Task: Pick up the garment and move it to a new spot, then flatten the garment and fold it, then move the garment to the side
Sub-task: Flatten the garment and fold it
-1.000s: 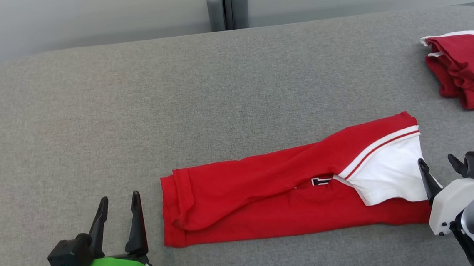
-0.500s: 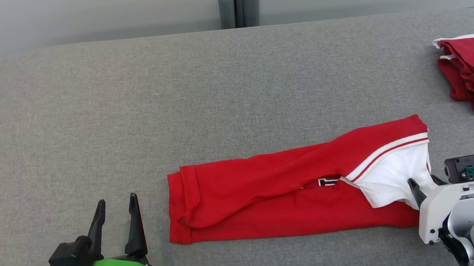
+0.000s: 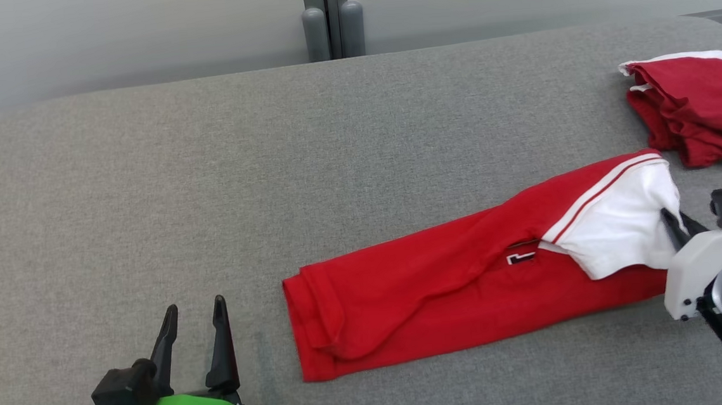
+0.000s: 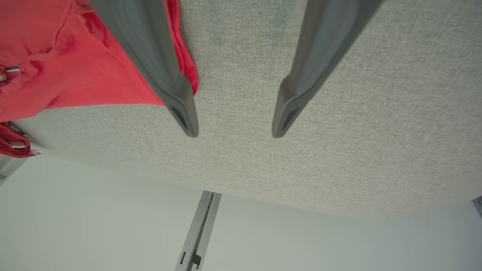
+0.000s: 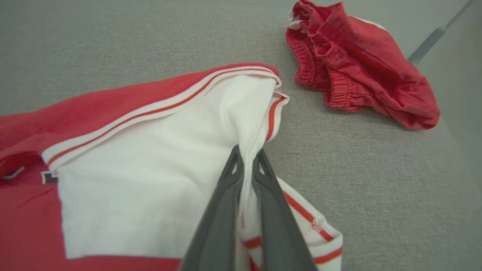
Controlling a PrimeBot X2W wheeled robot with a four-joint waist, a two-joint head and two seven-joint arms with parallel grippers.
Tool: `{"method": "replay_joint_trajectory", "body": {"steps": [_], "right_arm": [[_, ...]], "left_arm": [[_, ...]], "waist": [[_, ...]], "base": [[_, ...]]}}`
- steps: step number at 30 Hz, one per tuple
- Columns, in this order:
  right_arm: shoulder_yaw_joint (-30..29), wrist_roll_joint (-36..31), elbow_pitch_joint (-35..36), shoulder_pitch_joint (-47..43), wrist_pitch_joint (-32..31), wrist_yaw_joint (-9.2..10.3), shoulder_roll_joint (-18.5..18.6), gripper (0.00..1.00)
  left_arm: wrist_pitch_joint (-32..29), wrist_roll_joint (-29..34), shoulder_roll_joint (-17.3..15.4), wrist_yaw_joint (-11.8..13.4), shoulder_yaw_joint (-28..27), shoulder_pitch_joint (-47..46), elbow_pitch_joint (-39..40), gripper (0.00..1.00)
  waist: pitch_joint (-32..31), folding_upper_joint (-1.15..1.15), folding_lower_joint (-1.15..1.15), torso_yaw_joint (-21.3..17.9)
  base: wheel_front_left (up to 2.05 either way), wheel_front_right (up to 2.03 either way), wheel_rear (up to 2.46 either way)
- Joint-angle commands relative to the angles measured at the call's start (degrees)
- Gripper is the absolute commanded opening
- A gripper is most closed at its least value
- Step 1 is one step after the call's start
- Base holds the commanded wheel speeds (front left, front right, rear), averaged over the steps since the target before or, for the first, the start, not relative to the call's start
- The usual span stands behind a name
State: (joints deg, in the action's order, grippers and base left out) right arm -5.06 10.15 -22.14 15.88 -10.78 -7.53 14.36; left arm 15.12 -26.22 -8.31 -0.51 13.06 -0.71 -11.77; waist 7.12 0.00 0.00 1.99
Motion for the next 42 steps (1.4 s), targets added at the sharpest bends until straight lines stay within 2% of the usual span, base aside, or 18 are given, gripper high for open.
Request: {"method": "replay_joint_trajectory", "body": {"steps": [1, 5, 9, 13, 19, 24, 32, 42], "right_arm": [[-1.07, 0.26, 1.23, -1.09, 0.19, 0.09, 1.09, 0.0], [-3.66, -0.02, 6.84, -3.55, -0.85, 0.08, 1.28, 0.0], [-4.4, 0.36, 12.63, -5.88, -2.25, 0.08, -0.85, 0.0], [-1.34, 0.94, 17.07, -7.1, -3.14, 0.08, -3.19, 0.0], [7.05, 2.27, 20.37, -6.29, -2.29, 0.08, -7.55, 0.0], [15.95, 4.55, 17.5, -3.95, -0.63, 0.08, -10.51, 0.0], [26.89, 9.13, 7.75, 0.51, 2.62, 0.08, -11.36, 0.0], [35.43, 13.56, -1.22, 4.76, 5.25, 0.08, -11.37, 0.0]], "left_arm": [[0.0, 0.47, 0.09, -0.17, -0.28, -0.3, -0.27, 1.0], [0.0, 0.75, 0.59, -0.47, -0.77, 0.28, -0.42, 1.0], [0.0, 0.94, 0.91, -0.93, -1.02, 0.41, -0.8, 1.0], [0.0, 1.21, 1.13, -1.47, -0.87, -0.14, -1.21, 1.0], [0.0, 1.69, 0.98, -1.76, -1.29, -0.41, -1.52, 1.0], [0.0, 2.07, 0.98, -2.0, -1.12, -0.81, -1.63, 1.0], [0.0, 2.32, 1.55, -2.55, -0.38, -1.73, -2.25, 1.0], [0.0, 2.83, 2.21, -2.95, -0.41, -1.54, -3.02, 1.0]], "waist": [[-0.57, 0.0, 0.0, -0.76], [-0.9, 0.0, 0.0, -1.72], [-1.03, 0.0, 0.0, -2.11], [-1.2, 0.0, 0.0, -1.74], [-1.65, 0.0, 0.0, -0.17], [-1.69, 0.0, 0.0, 1.75], [-1.29, 0.0, 0.0, 5.92], [-1.62, 0.0, 0.0, 8.53]], "base": [[0.0, 0.0, 0.0], [0.0, 0.0, 0.0], [0.0, 0.0, 0.0], [0.0, 0.0, 0.0], [0.0, 0.0, 0.0], [0.0, 0.0, 0.0], [0.0, 0.0, 0.0], [0.0, 0.0, 0.0]]}}
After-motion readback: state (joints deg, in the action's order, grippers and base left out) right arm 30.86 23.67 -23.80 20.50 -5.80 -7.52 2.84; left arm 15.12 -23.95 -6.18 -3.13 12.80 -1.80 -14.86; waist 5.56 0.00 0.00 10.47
